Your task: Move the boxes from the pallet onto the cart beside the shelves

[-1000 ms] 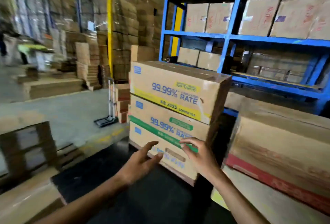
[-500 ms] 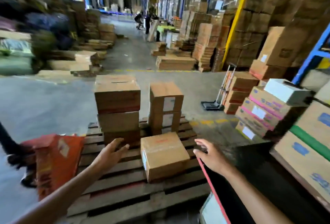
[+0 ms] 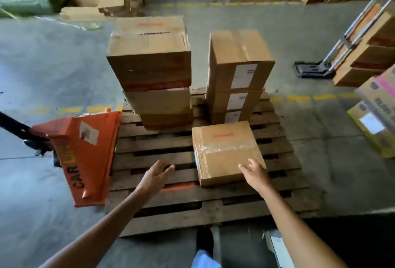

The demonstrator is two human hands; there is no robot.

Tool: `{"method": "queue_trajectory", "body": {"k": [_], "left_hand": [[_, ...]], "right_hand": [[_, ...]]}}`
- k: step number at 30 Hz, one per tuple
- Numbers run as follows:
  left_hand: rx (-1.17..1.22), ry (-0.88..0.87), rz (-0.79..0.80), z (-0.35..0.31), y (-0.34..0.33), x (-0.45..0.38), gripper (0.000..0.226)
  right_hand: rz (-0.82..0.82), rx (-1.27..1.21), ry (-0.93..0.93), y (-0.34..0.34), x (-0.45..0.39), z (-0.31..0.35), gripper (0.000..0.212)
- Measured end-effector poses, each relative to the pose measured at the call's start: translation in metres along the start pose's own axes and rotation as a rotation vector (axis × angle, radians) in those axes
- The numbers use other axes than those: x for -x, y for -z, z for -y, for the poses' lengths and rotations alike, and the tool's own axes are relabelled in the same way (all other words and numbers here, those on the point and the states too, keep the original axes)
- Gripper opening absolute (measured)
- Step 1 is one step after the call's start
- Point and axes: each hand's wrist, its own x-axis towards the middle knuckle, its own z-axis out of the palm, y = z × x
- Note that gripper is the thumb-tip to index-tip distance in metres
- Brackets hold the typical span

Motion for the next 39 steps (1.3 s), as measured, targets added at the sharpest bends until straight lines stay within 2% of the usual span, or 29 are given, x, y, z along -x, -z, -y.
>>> {"method": "queue_trajectory", "body": {"k": [3,8,11,13,16,18,20,21,25,28,34,39], "left_hand": [[-0.015,0.081,0.024,-0.005,-0.038,-0.072,0.017],[-0.039,0.226,0.064,0.038,-0.097,-0.182,0.046],[0.029,0.351,0.082,0.073,-0.129,-0.23,0.058],[0.063,0.397,0.102,0.093,-0.15,-0.254,0.062],[0.134,0.404,0.196,0.121,-0.18,-0.279,0.059],[0.24,0.413,0.252,0.13,-0.2,-0.288,0.043],[0.351,0.401,0.244,0.13,-0.211,-0.286,0.03],[0.396,0.379,0.223,0.13,-0.211,-0.284,0.034],[0.511,0.33,0.129,0.115,-0.161,-0.274,0.051],[0.505,0.298,0.058,0.088,-0.094,-0.261,0.056],[0.518,0.268,-0.105,0.066,0.049,-0.166,0.068],[0.494,-0.036,-0.152,0.028,0.176,-0.059,0.061]], "right_hand": [[-0.007,0.024,-0.133,-0.003,-0.082,-0.019,0.061],[-0.026,0.059,-0.257,-0.001,-0.214,-0.06,0.059],[-0.065,0.073,-0.308,-0.002,-0.262,-0.084,0.051],[-0.11,0.079,-0.35,-0.004,-0.285,-0.102,0.058],[-0.137,0.065,-0.427,-0.015,-0.31,-0.134,0.07],[-0.137,-0.01,-0.456,-0.026,-0.317,-0.146,0.073],[-0.18,-0.064,-0.442,-0.034,-0.316,-0.153,0.079],[-0.199,-0.071,-0.414,-0.035,-0.311,-0.151,0.081],[-0.258,-0.136,-0.264,-0.039,-0.276,-0.115,0.071],[-0.308,-0.321,-0.162,-0.048,-0.232,-0.053,0.044],[-0.235,-0.412,0.022,-0.068,-0.114,0.078,0.044],[-0.415,-0.533,0.223,-0.08,0.044,0.149,0.047]]}}
